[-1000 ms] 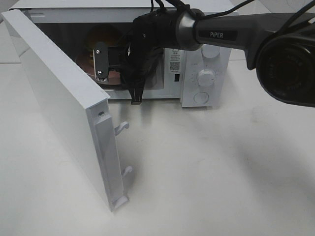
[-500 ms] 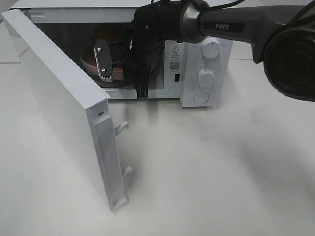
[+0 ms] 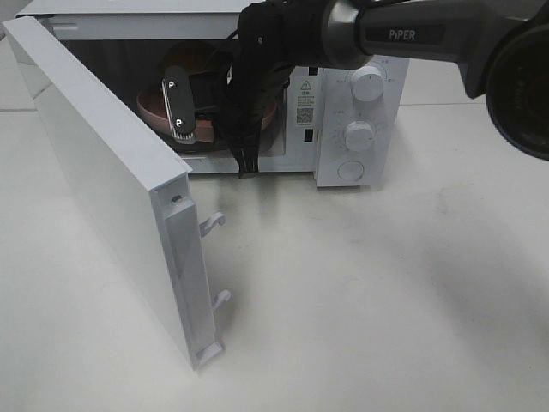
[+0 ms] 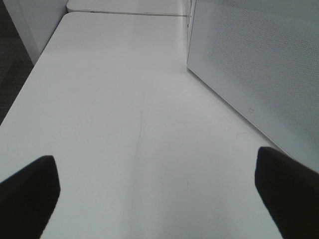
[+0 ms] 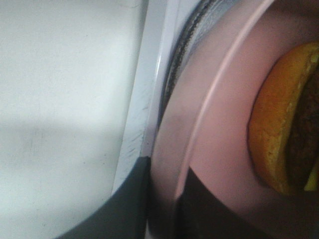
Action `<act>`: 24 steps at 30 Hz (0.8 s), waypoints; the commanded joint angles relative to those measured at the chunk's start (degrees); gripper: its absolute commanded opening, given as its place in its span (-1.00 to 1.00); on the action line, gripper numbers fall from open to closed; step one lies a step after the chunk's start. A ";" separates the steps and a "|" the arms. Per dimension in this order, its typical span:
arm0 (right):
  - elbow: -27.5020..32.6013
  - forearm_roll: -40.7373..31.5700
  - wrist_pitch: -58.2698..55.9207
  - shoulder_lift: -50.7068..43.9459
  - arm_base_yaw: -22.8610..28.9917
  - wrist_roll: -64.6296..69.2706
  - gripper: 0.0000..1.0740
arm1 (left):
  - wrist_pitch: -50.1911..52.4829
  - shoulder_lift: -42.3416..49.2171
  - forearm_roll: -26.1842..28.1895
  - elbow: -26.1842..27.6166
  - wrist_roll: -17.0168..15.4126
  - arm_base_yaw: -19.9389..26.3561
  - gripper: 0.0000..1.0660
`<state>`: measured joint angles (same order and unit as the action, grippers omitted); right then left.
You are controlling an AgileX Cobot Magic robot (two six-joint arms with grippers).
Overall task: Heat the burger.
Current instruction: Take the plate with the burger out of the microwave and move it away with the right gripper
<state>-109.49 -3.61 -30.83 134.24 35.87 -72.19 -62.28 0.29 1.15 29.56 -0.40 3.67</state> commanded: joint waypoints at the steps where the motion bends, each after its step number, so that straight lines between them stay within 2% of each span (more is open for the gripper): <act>1: 4.70 -2.69 4.70 -3.09 0.34 -4.93 -1.00 | 0.80 0.29 0.11 0.00 0.00 0.11 0.87; 2: 7.45 -3.27 7.33 -4.18 0.23 -7.16 -1.00 | 0.80 0.29 0.11 0.00 0.00 0.11 0.87; 5: 8.42 -3.44 8.08 -4.70 0.17 -7.96 -1.00 | 0.80 0.29 0.11 0.00 0.00 0.11 0.87; 6: 10.89 -3.61 9.63 -6.02 0.23 -9.17 -1.00 | 0.80 0.29 0.11 0.00 0.00 0.11 0.87; 13: 17.02 -3.95 14.73 -9.74 0.17 -12.55 -1.00 | 0.80 0.29 0.11 0.00 0.00 0.11 0.87; 19: 19.48 -10.14 14.73 -11.86 -0.46 -20.57 -1.00 | 0.80 0.29 0.11 0.00 0.00 0.11 0.87; 24: 19.65 -12.03 12.89 -12.89 -1.49 -24.98 -1.00 | 0.80 0.29 0.11 0.00 0.00 0.11 0.87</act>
<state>-89.50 -14.32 -20.28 123.47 35.07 -94.31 -62.28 0.29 1.15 29.56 -0.40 3.67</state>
